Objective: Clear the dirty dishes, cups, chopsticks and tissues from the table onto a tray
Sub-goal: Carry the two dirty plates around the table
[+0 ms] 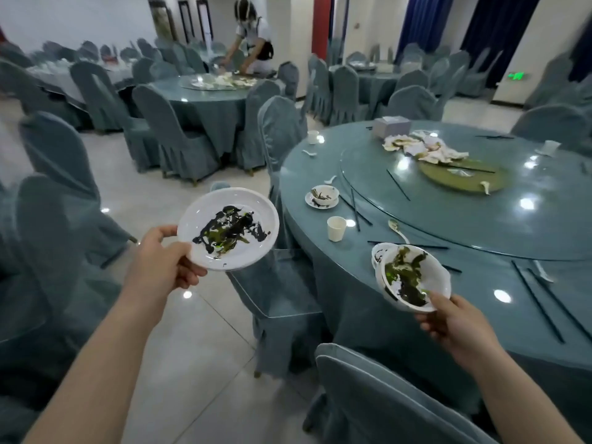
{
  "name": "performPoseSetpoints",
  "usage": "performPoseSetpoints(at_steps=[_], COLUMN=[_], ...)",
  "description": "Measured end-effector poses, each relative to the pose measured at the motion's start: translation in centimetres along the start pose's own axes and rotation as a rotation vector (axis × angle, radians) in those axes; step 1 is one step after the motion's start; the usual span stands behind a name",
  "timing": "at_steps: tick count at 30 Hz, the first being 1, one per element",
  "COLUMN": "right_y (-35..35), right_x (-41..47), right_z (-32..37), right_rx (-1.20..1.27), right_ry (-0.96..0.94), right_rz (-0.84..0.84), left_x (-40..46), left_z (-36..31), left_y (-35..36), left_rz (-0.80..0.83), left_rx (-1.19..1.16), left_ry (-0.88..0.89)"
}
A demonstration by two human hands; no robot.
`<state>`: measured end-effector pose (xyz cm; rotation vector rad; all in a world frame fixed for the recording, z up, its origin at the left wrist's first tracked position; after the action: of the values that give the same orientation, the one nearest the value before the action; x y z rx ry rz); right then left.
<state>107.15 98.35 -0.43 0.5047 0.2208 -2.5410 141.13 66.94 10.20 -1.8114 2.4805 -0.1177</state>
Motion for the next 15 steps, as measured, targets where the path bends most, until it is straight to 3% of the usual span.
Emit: performPoseSetpoints(at_steps=[7, 15], right_y=[0.9, 2.4], right_x=[3.0, 13.2], right_z=[-2.1, -2.1], right_rx=[0.123, 0.145], right_ry=[0.105, 0.151], right_rz=[-0.269, -0.490], left_x=[9.7, 19.2], left_z=[1.2, 3.9], left_y=[4.0, 10.3], left_rz=[0.166, 0.275], left_rx=[-0.034, 0.006], left_ry=[-0.034, -0.085])
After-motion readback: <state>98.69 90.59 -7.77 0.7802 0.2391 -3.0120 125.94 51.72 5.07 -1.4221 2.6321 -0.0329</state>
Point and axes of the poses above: each hand's wrist, its own x-axis towards the middle knuckle, its own y-axis out of the palm, z = x × y, the point moved 7 cm from there along x, towards the middle knuckle, and after that the axes turned 1 degree about y, right-handed, at the moved point
